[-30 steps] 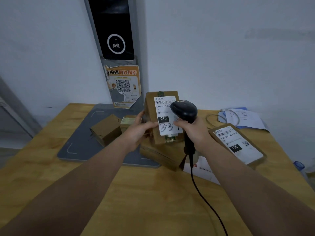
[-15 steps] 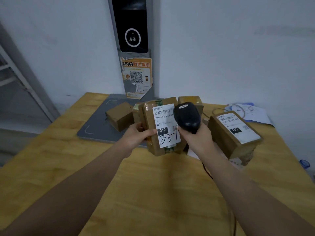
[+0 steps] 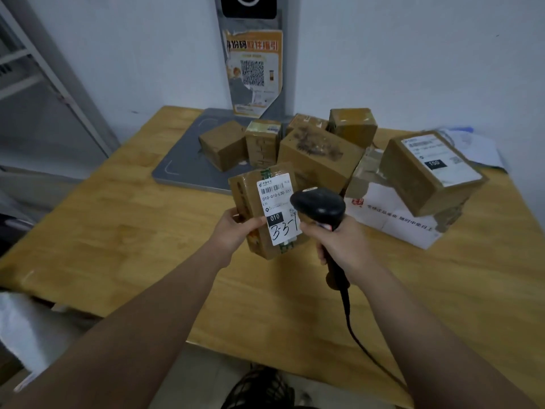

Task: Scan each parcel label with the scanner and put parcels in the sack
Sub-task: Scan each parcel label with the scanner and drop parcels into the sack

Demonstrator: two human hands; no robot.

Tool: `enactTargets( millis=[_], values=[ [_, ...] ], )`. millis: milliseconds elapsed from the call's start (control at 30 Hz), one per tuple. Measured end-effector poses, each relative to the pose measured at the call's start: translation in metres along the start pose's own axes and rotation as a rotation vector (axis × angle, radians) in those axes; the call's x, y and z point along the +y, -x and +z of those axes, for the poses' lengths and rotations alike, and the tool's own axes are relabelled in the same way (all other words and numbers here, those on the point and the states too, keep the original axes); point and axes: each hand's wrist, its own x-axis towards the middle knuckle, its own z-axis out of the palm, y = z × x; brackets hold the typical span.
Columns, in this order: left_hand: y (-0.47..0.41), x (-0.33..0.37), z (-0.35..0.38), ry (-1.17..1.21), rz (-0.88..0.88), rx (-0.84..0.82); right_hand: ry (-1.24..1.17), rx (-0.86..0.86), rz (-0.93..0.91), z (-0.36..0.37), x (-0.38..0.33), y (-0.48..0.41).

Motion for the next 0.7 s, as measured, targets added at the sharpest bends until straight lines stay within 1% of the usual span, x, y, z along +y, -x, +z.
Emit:
enactTargets(
  millis=[133,367,700],
  values=[
    [0.0,-0.01,0.0,0.006,-0.028,0.015,0.005,0.019,0.097,0.009,0.009,0.003],
    [-0.002,-0.01,-0.001,-0.005,-0.035,0.042,0.11,0.019,0.088,0.015,0.007,0.003],
    [-0.004,-0.011,-0.003,-0.013,-0.044,0.047,0.083,0.035,0.08,0.014,0.005,0.002]
  ],
)
